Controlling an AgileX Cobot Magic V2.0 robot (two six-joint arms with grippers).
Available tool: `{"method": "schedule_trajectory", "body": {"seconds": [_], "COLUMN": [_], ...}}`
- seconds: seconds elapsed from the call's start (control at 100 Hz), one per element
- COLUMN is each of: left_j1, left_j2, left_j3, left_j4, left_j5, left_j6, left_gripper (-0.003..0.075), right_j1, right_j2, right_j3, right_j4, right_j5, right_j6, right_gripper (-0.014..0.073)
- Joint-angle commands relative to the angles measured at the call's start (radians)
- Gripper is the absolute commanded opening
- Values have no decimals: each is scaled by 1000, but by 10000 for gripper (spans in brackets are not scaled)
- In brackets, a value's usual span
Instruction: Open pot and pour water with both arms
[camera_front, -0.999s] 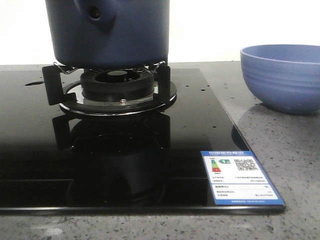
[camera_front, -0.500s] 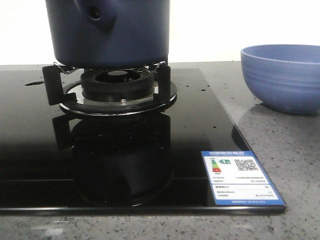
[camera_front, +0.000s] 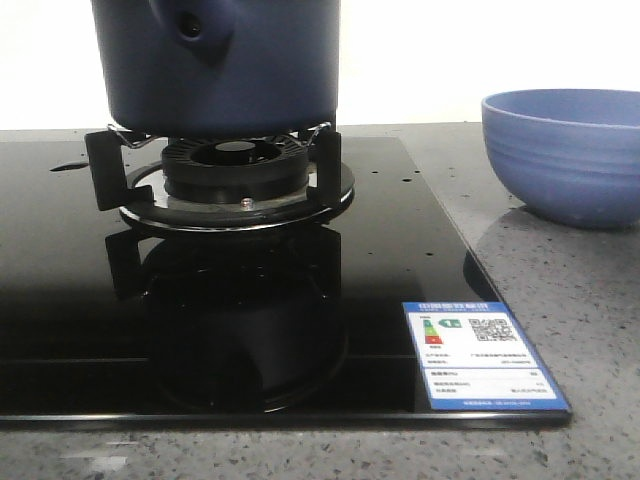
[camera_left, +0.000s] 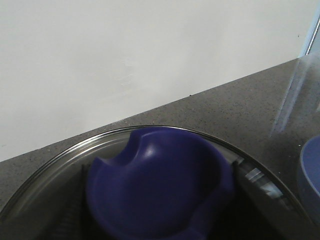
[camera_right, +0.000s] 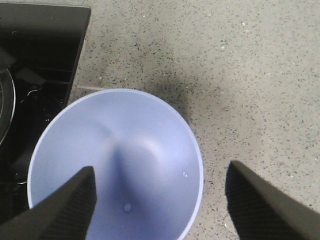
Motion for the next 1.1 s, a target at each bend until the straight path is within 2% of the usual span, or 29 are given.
{"method": "schedule_trajectory", "body": {"seconds": [0.0,0.12,0.31,0.41,0.52,0.57,0.62,0.66,0.75,0.77,0.79,0.86,0.95,1.089], "left_j1": [-5,-5,8,51,119,158,201,238,315,331,345,386,410,412], "left_j2": [-40,-64,-178,-249,-314,-335,-356,-372,-411,-422,-430,-476,-556,-710], "left_j3": [-41,-41,-41,-41,-41,-41,-40,-35,-13,-3,9,63,162,363], "left_j4": [2,2,17,23,25,25,25,23,19,19,19,19,19,19], "left_j5": [-68,-68,-75,-58,-22,0,36,68,126,131,133,119,30,-102], "left_j6": [-1,-1,-1,-1,-1,-1,-1,-1,-1,-1,-1,-1,-1,-1], "left_gripper": [483,554,554,542,467,403,315,225,6,-19,-18,-20,-20,-20], "right_j1": [-6,-6,-6,-6,-6,-6,-6,-6,-6,-6,-6,-4,-4,-4], "right_j2": [-29,-29,-29,-31,-40,-50,-61,-72,-115,-128,-142,-199,-288,-445], "right_j3": [-34,-34,-34,-34,-32,-32,-25,-9,57,76,91,174,303,526], "right_j4": [25,25,30,50,116,179,247,307,504,549,580,732,917,1110], "right_j5": [-40,-40,-36,-34,-54,-74,-113,-157,-258,-281,-306,-388,-472,-569], "right_j6": [-11,-11,-11,-11,-39,-73,-107,-155,-320,-367,-416,-583,-784,-1048], "right_gripper": [491,491,491,490,455,401,311,240,20,-32,-70,-60,-60,-60]}}
